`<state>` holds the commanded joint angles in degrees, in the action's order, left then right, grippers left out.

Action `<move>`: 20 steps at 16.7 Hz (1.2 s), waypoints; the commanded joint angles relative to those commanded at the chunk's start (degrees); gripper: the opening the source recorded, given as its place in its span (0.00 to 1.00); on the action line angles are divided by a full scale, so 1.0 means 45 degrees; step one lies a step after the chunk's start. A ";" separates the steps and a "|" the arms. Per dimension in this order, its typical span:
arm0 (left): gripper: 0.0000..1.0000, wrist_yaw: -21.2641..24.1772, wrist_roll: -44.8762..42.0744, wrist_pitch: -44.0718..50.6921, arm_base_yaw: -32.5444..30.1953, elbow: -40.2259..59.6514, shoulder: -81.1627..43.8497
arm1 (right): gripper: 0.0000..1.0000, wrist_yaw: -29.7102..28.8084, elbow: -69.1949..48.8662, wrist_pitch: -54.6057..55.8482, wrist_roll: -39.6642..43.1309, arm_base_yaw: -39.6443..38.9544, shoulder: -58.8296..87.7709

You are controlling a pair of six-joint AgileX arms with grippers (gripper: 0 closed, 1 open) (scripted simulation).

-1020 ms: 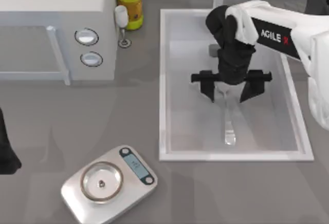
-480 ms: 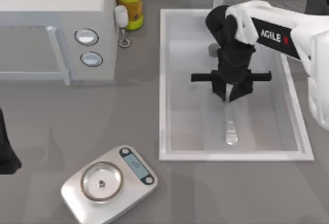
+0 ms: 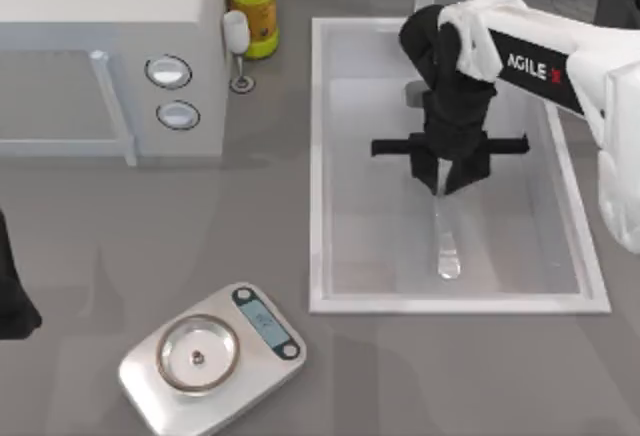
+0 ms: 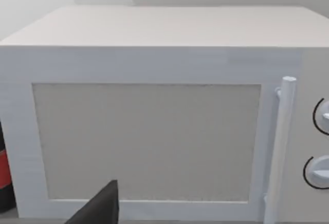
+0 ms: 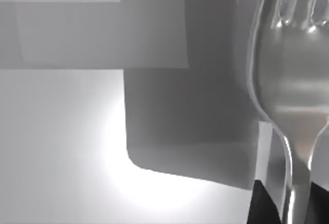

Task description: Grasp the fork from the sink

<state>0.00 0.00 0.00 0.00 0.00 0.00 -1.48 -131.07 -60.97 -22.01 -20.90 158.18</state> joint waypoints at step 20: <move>1.00 0.0000 0.0000 0.0000 0.0000 0.0000 0.0000 | 0.00 0.0031 -0.6936 -0.7162 0.0339 0.0325 -0.0540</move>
<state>0.00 0.00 0.00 0.00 0.00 0.00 -1.34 -162.28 -93.20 -20.48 -19.43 155.76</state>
